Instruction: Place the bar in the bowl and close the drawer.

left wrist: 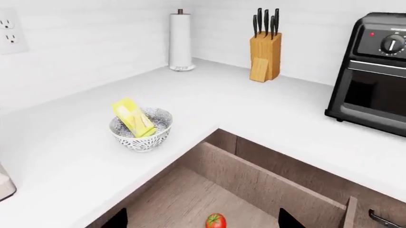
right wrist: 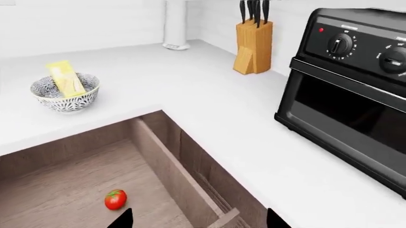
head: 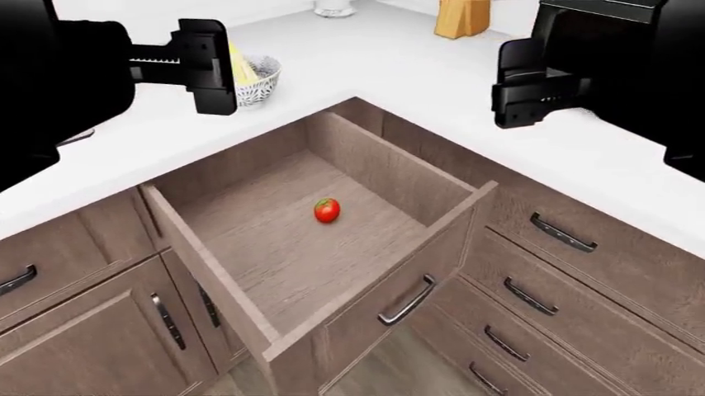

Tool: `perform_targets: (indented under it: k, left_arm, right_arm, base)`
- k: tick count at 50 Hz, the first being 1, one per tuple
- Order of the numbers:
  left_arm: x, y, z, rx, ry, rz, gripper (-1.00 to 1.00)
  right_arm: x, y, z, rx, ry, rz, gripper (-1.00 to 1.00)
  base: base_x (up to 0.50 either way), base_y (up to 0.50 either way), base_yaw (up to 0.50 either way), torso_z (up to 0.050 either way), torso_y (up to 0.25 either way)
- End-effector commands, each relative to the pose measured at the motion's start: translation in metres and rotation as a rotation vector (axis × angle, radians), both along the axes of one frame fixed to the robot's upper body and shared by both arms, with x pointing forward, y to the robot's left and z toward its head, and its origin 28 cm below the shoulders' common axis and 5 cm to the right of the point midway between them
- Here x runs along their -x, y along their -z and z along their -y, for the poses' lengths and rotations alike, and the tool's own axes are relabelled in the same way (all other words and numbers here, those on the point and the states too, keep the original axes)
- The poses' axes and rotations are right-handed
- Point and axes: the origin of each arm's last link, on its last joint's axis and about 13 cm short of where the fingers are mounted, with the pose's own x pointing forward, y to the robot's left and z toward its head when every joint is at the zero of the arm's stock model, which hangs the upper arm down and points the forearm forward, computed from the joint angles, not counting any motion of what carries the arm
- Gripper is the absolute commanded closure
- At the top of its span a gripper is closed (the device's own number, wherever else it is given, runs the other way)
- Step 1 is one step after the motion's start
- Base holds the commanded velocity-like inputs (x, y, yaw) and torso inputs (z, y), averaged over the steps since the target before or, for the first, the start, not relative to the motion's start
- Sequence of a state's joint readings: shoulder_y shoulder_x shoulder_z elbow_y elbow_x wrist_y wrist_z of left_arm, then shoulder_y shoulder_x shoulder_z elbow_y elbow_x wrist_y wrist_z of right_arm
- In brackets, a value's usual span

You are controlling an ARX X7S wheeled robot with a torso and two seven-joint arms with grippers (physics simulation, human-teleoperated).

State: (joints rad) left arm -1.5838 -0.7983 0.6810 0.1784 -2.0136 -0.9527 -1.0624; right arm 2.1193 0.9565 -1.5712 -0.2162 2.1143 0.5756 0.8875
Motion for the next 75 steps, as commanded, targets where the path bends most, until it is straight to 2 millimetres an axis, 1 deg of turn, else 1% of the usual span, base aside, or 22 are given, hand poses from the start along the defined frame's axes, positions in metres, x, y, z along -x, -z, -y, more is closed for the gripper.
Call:
perform_targets:
  k: [1, 6, 28, 37, 42, 57, 69, 75]
  left_arm:
    - [0.001, -0.001, 0.000, -0.002, -0.004, 0.002, -1.00]
    - [0.001, -0.001, 0.000, -0.003, -0.004, 0.001, -1.00]
    - [0.001, -0.002, 0.002, -0.007, 0.001, -0.002, -1.00]
    - [0.000, -0.004, 0.008, -0.038, 0.022, -0.035, -1.00]
    - [-0.003, -0.003, 0.012, -0.082, 0.015, -0.069, -1.00]
    - [-0.003, -0.025, 0.022, -0.185, 0.010, -0.097, -1.00]
    - [-0.004, -0.024, 0.022, -0.192, 0.014, -0.105, -1.00]
    - [-0.004, -0.024, 0.024, -0.197, 0.017, -0.105, -1.00]
  right_arm:
    - [0.000, -0.002, 0.001, 0.005, 0.046, -0.001, -1.00]
    - [-0.001, -0.002, 0.002, -0.003, 0.067, 0.003, -1.00]
    - [0.002, -0.004, 0.003, 0.021, 0.079, 0.004, -1.00]
    - [0.002, -0.004, 0.004, 0.017, 0.081, 0.000, -1.00]
    - [0.002, -0.003, 0.005, 0.012, 0.091, -0.016, -1.00]
    - [0.002, -0.006, 0.007, 0.027, 0.108, -0.038, -1.00]
    - [0.003, -0.006, 0.008, 0.032, 0.114, -0.026, -1.00]
    - [0.004, -0.006, 0.008, 0.026, 0.110, -0.026, -1.00]
  base:
    - [0.00, 0.00, 0.00, 0.000, 0.000]
    - [0.02, 0.03, 0.00, 0.000, 0.000]
    - [0.48, 0.24, 0.00, 0.000, 0.000]
    - [0.48, 0.22, 0.00, 0.000, 0.000]
    - [0.04, 0.00, 0.00, 0.000, 0.000]
    - [0.00, 0.00, 0.00, 0.000, 0.000]
    - [0.46, 0.14, 0.00, 0.000, 0.000]
    - [0.40, -0.27, 0.00, 0.000, 0.000]
